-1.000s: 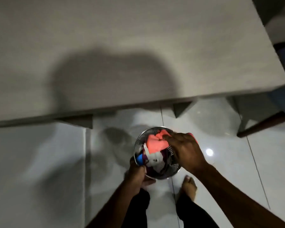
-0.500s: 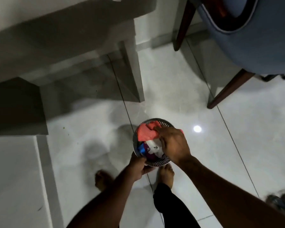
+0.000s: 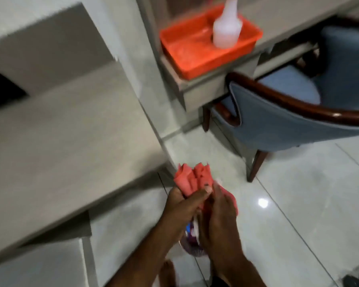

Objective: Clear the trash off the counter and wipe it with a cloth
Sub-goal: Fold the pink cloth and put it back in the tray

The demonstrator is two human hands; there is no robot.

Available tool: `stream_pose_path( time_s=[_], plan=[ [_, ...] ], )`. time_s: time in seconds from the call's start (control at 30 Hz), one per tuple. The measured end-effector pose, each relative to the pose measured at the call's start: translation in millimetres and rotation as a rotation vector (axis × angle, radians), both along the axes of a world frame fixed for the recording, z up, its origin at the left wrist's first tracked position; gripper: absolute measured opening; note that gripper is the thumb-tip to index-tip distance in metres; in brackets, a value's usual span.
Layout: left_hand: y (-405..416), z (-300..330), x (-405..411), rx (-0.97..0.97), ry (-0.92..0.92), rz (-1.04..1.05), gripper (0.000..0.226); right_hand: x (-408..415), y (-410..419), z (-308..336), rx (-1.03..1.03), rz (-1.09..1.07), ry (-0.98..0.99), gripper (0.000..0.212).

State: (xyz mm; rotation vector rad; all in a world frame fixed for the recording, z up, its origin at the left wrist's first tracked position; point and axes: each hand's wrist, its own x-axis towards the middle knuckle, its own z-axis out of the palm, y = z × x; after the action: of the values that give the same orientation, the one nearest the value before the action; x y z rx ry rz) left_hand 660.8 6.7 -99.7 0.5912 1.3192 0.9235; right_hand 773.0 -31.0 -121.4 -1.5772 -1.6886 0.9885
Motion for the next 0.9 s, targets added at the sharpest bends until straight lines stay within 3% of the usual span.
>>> stream_pose_path(
  time_s=[0.07,0.13,0.2,0.27,0.33,0.43,0.57,0.77,0.9],
  plan=[
    [28,61,4,0.086,0.130,0.084,0.034,-1,8,52,0.142,0.080,-0.062,0.063],
    [54,117,3,0.143,0.167,0.151,0.031,0,14,91,0.209,0.019,0.051,0.080],
    [83,165,-1,0.192,0.156,0.166,0.032,2,31,120,0.064,-0.223,0.374,0.094],
    [114,203,-10,0.248,0.117,0.135,0.026,7,58,143,-0.273,-0.426,0.725,0.103],
    [143,229,-18,0.262,0.046,0.069,0.016,9,85,152,-0.523,-0.373,1.095,0.084],
    [194,247,-33,0.219,-0.053,0.018,0.017,7,132,163,-0.560,-0.257,1.410,0.050],
    [274,237,-53,0.161,0.005,0.044,0.024,-2,207,170,-0.408,-0.336,1.219,0.026],
    [428,188,-77,0.298,0.540,-0.067,0.050,-40,348,165,-0.276,-0.657,0.680,0.014],
    [494,153,-75,0.471,0.912,-0.203,0.056,-62,417,160,-0.295,-0.771,0.193,0.026]
  ],
)
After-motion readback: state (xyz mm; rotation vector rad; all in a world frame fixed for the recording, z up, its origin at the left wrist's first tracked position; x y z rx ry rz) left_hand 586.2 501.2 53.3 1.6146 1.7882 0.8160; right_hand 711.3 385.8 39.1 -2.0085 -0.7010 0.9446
